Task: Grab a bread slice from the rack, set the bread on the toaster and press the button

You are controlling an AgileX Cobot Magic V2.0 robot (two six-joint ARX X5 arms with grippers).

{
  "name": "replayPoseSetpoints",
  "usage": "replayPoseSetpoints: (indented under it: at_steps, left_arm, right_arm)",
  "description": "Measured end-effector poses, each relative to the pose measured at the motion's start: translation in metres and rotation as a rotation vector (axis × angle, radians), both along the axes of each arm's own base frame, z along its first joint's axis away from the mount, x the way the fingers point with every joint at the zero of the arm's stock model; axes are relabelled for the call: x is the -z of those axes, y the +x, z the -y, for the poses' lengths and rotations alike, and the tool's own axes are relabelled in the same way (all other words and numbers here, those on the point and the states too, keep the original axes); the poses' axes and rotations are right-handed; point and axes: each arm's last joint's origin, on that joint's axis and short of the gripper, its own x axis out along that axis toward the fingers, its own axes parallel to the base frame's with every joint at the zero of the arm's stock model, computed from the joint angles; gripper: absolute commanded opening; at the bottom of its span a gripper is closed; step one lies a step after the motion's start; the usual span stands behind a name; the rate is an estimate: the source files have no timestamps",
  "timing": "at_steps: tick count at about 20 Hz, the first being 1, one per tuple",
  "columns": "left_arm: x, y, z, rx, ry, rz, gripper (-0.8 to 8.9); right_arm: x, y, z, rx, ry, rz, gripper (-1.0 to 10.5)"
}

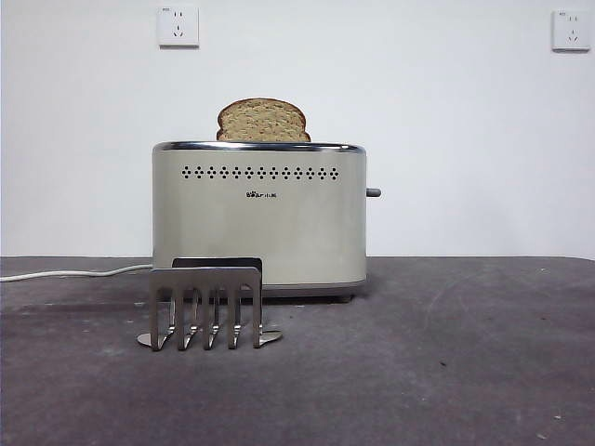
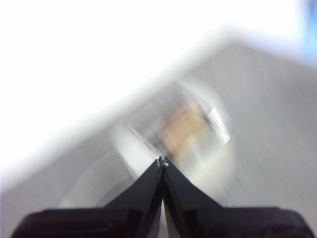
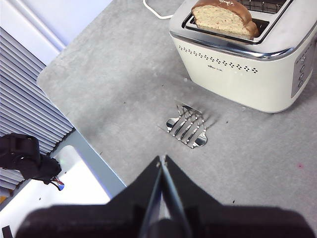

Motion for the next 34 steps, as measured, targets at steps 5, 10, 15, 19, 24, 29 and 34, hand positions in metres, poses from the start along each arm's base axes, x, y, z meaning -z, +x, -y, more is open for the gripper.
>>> replayPoseSetpoints:
  at_steps: [5, 10, 15, 19, 24, 29, 34]
  left_arm:
    - [0.032, -0.047, -0.035, -0.397, -0.066, 0.402, -0.04]
    - [0.152, -0.037, -0.048, -0.623, -0.064, 0.386, -0.04]
    - [0.258, -0.033, -0.052, -0.673, -0.110, 0.298, -0.04]
    - [0.323, -0.033, -0.054, -0.730, -0.150, 0.221, -0.04]
    - [0.352, -0.032, -0.055, -0.748, -0.196, 0.149, -0.04]
    - [0.360, -0.033, -0.055, -0.748, -0.195, 0.066, -0.04]
    - [0.360, -0.033, -0.054, -0.736, -0.198, 0.064, -0.04]
  right_arm:
    - [0.000, 0.000, 0.000, 0.000, 0.000, 0.000, 0.0]
    - [0.000, 0.000, 0.000, 0.000, 0.000, 0.000, 0.0]
    - [0.000, 0.000, 0.000, 0.000, 0.000, 0.000, 0.0]
    - [0.000, 0.000, 0.000, 0.000, 0.000, 0.000, 0.0]
    - [0.000, 0.000, 0.000, 0.000, 0.000, 0.000, 0.0]
    - [0.000, 0.000, 0.000, 0.000, 0.000, 0.000, 0.0]
    - [0.000, 0.000, 0.000, 0.000, 0.000, 0.000, 0.0]
